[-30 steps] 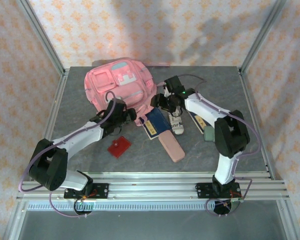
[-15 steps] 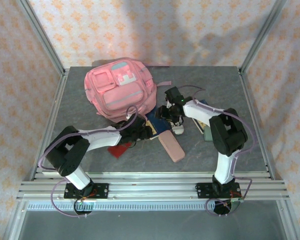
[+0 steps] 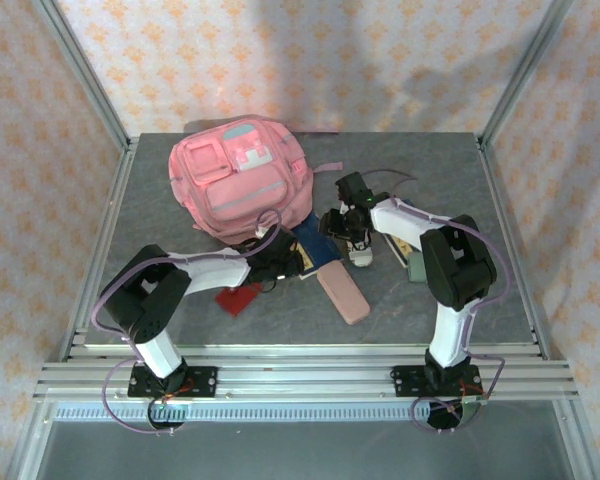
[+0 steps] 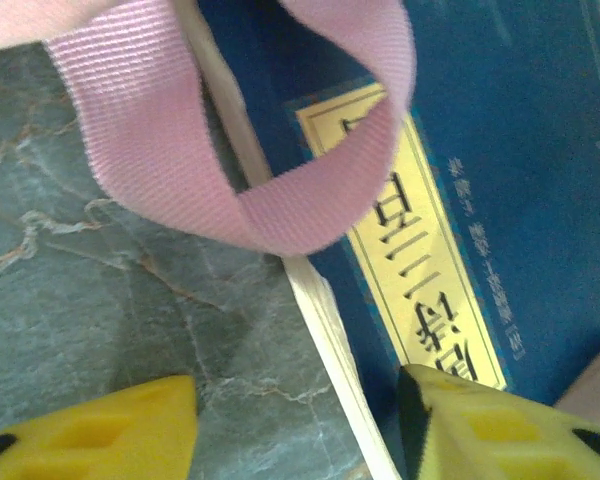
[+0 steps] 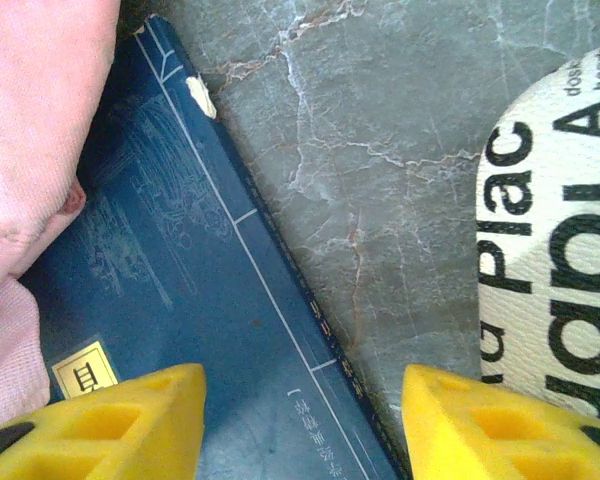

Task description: Pack the student bag

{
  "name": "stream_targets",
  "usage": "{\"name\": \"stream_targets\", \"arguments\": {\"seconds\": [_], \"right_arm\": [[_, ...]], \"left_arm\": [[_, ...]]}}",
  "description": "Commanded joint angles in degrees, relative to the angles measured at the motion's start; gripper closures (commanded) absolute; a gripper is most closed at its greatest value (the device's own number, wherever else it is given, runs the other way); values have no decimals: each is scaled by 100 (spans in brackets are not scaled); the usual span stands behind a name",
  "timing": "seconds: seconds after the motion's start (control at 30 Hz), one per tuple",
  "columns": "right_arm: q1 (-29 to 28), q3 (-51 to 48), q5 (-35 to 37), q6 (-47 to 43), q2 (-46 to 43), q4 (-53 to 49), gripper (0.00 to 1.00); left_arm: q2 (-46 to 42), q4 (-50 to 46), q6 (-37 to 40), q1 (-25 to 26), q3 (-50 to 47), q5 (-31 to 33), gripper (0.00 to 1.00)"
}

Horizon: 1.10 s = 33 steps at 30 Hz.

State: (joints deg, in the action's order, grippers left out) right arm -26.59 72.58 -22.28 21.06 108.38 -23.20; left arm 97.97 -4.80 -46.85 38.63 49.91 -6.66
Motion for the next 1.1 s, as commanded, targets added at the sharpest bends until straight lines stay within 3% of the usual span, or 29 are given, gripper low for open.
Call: {"name": "stream_targets", "arguments": {"seconds": [0.0,0.5,0.77,1.07], "right_arm": [[-60,-79,22,-228,234,-394,48],[-277,323,235,-408,824,-1005,47],[-277,-88,-1760,-649,414,-247,58],[-39,-605,-3526,-431,-203,657,60]], "left_arm": [[353,106,33,72,234,37,57],[637,-114,141,101,327,112,72],[714,115,149,101,260,-15,80],[747,320,159,101,127,-130,89]]}}
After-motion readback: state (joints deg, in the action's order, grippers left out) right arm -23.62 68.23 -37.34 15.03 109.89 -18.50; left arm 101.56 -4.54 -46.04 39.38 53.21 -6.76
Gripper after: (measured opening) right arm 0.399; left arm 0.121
